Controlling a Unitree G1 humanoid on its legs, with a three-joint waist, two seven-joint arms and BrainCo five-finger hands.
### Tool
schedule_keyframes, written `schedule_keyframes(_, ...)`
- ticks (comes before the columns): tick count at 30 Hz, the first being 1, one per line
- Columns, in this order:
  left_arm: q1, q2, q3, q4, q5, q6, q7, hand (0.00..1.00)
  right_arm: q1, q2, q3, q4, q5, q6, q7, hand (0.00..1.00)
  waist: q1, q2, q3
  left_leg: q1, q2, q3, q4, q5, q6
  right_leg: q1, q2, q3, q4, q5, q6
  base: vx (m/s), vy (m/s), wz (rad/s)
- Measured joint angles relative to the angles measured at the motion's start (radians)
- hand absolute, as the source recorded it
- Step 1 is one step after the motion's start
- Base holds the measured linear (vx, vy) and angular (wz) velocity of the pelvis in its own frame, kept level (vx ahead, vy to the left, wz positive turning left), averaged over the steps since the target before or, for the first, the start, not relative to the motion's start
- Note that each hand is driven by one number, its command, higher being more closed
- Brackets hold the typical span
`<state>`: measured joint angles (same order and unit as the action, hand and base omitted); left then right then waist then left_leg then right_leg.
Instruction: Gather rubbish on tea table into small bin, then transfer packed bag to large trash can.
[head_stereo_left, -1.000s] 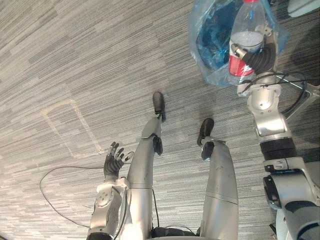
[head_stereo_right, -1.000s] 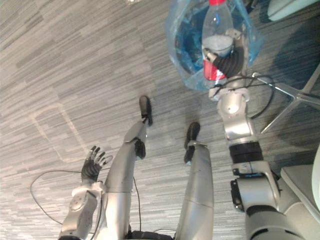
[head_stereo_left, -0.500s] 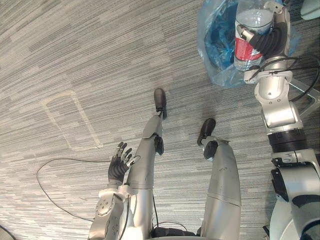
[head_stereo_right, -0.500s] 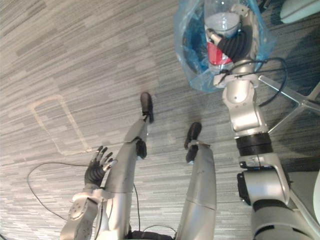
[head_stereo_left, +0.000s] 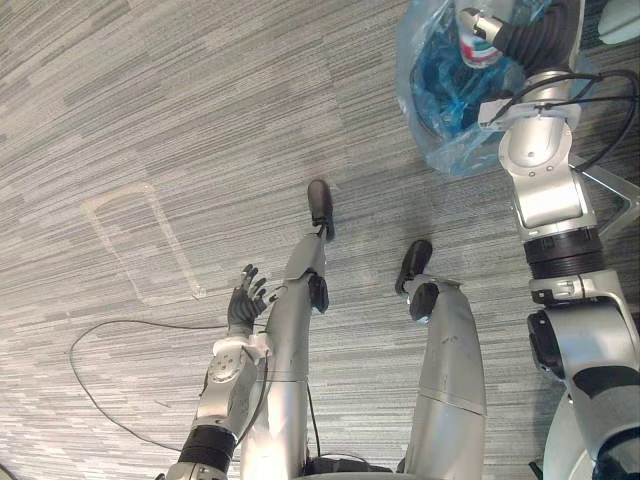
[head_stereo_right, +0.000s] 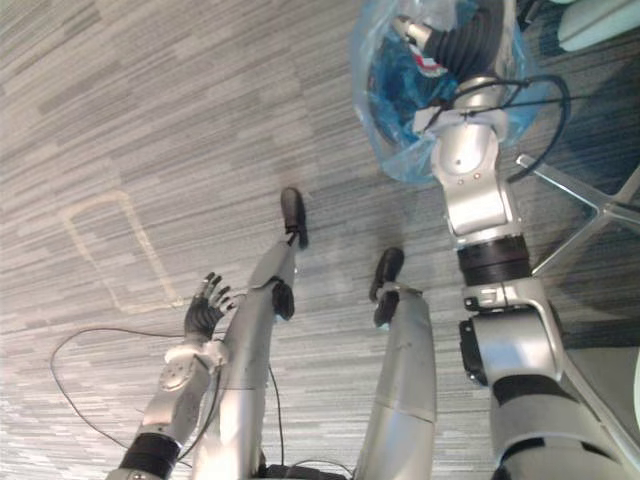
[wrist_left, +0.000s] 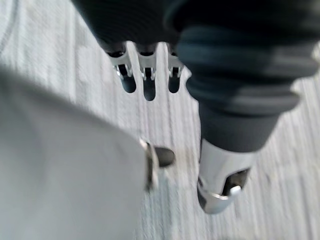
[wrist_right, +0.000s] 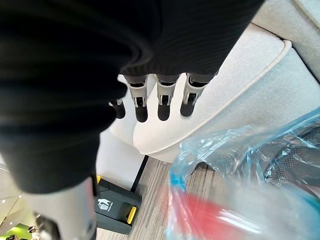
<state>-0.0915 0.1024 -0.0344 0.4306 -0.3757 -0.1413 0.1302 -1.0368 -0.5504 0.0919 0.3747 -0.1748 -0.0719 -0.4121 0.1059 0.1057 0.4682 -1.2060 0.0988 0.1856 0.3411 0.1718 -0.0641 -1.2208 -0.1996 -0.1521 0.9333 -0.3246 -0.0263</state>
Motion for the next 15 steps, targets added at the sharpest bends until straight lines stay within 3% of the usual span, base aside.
schedule_keyframes(3,-0.022,-0.001,0.012,0.022,0.000,0.000,0.000,0.00,0.047,0.010,0.010,-0.002,-0.018,0.005,0.002,0.00,0.003,-0.003,-0.010,-0.020,0.012,-0.006,0.104,-0.007,0.042,0.003,0.006,0.002,0.011,0.005,0.006,-0.05,0.007,-0.15)
schedule_keyframes(9,-0.045,0.001,0.014,0.064,0.000,0.000,0.004,0.00,0.097,0.012,0.051,0.004,-0.118,0.029,0.014,0.00,0.000,-0.007,-0.018,-0.014,0.017,-0.006,0.078,0.005,0.039,0.003,0.016,0.002,-0.015,0.025,0.008,-0.06,0.017,-0.07)
schedule_keyframes(15,-0.097,0.006,0.016,0.122,0.000,-0.002,0.029,0.00,0.075,0.034,0.113,0.156,-0.263,0.063,0.027,0.00,-0.006,-0.019,-0.025,-0.012,0.024,-0.006,0.052,0.026,0.041,0.004,0.029,-0.003,-0.040,0.044,0.010,-0.05,0.000,-0.06)
